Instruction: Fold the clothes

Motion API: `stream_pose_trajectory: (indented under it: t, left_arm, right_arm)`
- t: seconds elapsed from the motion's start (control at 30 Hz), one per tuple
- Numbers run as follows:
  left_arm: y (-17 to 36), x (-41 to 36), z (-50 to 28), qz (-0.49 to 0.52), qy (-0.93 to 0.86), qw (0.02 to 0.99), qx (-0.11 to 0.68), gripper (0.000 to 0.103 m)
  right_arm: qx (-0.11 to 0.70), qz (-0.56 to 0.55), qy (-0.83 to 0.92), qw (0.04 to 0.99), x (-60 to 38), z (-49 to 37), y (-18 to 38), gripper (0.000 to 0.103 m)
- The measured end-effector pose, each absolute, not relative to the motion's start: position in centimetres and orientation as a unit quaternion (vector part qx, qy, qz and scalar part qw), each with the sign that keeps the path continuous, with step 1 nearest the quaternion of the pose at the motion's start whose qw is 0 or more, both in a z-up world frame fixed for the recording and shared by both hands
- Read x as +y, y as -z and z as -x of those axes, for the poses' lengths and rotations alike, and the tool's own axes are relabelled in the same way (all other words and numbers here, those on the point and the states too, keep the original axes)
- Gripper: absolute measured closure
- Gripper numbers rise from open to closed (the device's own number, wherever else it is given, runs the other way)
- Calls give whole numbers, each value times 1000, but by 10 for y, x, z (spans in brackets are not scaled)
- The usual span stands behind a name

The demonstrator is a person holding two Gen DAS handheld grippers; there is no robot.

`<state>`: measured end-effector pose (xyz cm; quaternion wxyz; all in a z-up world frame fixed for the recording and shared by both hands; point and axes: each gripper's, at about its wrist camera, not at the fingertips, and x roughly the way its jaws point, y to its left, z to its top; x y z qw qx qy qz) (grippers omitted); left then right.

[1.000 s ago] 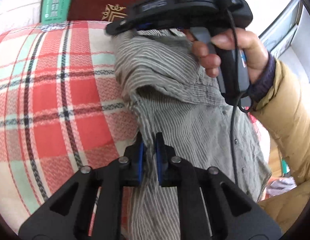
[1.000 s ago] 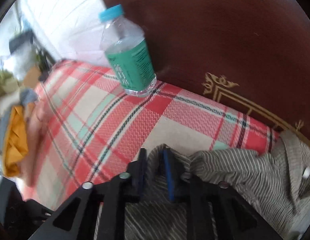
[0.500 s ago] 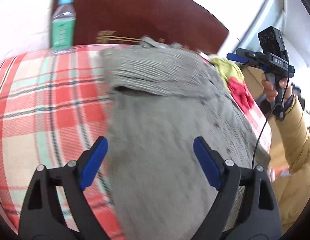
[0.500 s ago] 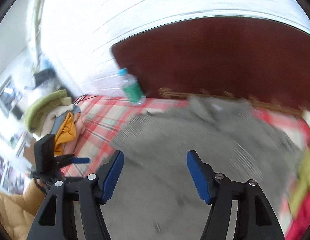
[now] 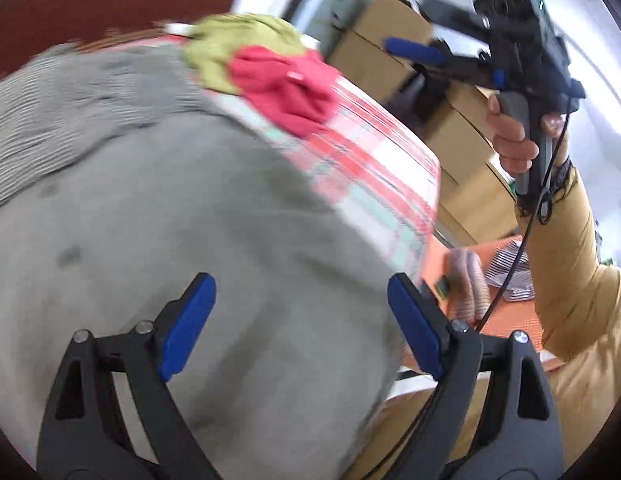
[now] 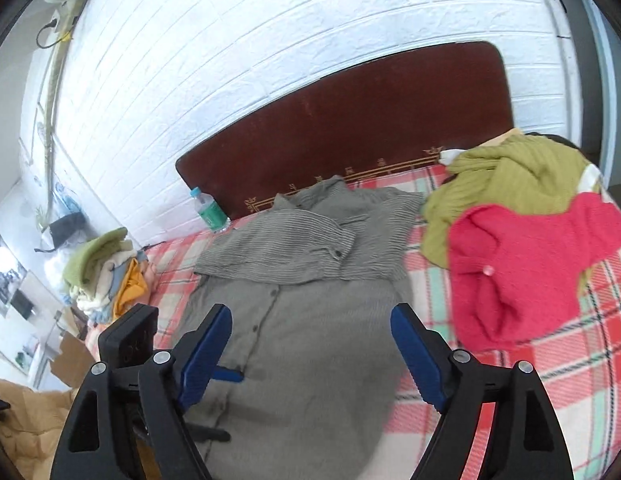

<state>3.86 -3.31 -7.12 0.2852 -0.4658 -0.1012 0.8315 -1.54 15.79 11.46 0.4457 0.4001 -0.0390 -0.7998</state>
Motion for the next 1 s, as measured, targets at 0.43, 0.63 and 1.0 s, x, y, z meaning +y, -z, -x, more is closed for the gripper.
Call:
stream_pose_trajectory:
  t: [0.43, 0.63, 1.0]
  left_arm:
    - [101, 89, -15, 531, -822, 204, -19, 15]
    - [117, 92, -23, 525, -835, 164, 22, 39]
    - [114, 47, -28, 523, -835, 154, -74, 93]
  right_arm:
    - [-42, -418, 796, 435, 188, 35, -84, 19]
    - [-53, -446, 778, 439, 174, 67, -51, 19]
    - [-83, -498, 742, 440, 109, 141, 8, 19]
